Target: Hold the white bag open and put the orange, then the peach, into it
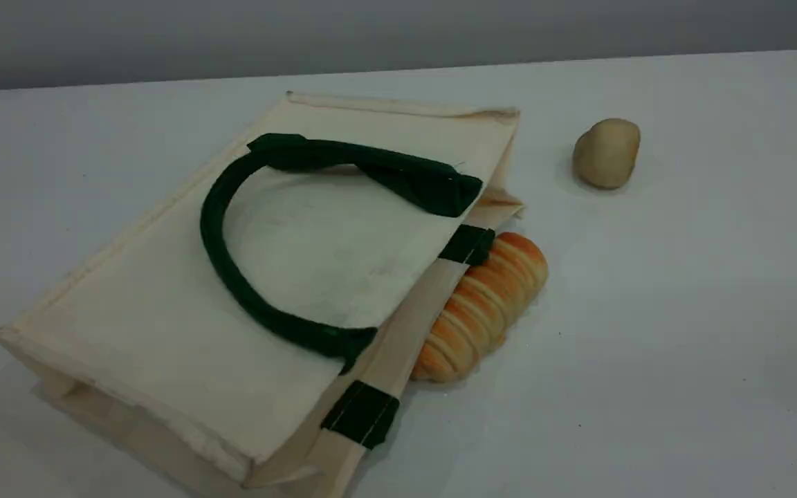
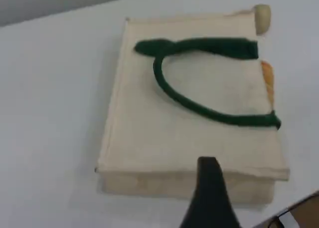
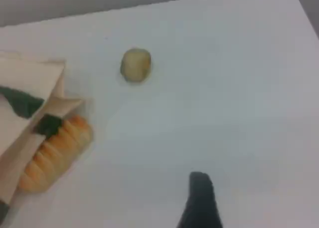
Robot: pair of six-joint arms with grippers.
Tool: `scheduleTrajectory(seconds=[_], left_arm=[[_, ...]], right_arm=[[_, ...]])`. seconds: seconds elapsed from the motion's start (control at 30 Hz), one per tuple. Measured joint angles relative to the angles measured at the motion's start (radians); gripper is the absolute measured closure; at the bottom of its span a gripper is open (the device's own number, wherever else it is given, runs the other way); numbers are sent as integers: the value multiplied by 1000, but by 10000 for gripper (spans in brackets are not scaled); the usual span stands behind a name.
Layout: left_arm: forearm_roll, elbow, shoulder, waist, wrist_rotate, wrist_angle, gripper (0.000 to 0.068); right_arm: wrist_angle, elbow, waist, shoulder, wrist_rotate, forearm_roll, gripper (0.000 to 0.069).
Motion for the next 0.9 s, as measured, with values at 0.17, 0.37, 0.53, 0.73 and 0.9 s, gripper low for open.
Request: scheduleTrajectory(seconds=[0.17, 0.37, 0.53, 0.73, 0.9], left_arm=[[62, 44, -12, 0, -13, 37, 219], [70, 43, -12, 0, -18, 36, 219], [70, 43, -11, 0, -18, 36, 219], [67, 43, -11, 6, -18, 36, 219], [66, 43, -11, 148, -17, 36, 219]], right_arm=[[-11, -4, 0, -1, 0, 4, 203], [-11, -4, 0, -1, 0, 4, 203], [-9, -4, 0, -1, 0, 4, 203], [-9, -4, 0, -1, -1, 4, 203], [-8, -4, 0, -2, -1, 4, 203]])
